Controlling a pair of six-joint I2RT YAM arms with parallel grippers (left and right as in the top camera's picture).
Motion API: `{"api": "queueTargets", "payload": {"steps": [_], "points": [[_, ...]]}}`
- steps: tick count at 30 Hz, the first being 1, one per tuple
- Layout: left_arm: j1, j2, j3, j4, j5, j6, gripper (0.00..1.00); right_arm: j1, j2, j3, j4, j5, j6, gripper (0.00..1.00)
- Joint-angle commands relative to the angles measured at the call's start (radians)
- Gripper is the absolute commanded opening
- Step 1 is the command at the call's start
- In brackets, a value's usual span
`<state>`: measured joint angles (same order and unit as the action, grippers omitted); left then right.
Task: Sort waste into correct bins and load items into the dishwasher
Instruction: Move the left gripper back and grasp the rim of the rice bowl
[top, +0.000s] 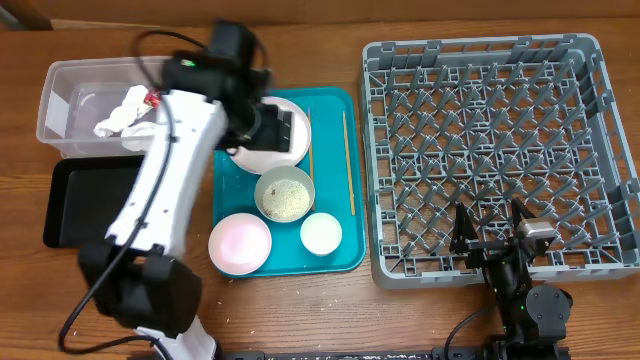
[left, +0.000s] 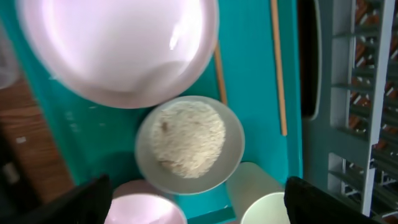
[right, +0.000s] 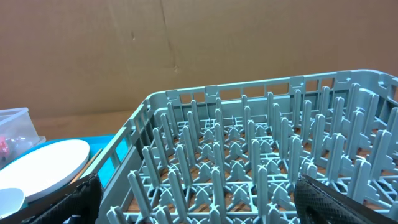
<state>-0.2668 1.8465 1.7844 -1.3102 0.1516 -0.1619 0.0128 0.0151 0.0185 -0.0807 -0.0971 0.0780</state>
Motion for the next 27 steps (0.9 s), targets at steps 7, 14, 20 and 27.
{"api": "queueTargets", "payload": {"steps": [7,14,20,27], "points": [[-0.148,0.177,-0.081,0.109,-0.004,-0.052,0.86,-0.006,-0.007,-0.010,0.004,0.002,0.003,1.00],[-0.162,0.297,-0.081,0.122,0.016,-0.079,0.68,-0.006,-0.007,-0.010,0.005,0.002,0.003,1.00],[-0.182,0.325,-0.081,0.118,0.014,-0.103,0.57,-0.006,-0.007,-0.010,0.005,0.002,0.003,0.99],[-0.182,0.324,-0.081,0.100,0.005,-0.105,0.18,-0.006,-0.007,-0.010,0.005,0.002,0.003,1.00]]}}
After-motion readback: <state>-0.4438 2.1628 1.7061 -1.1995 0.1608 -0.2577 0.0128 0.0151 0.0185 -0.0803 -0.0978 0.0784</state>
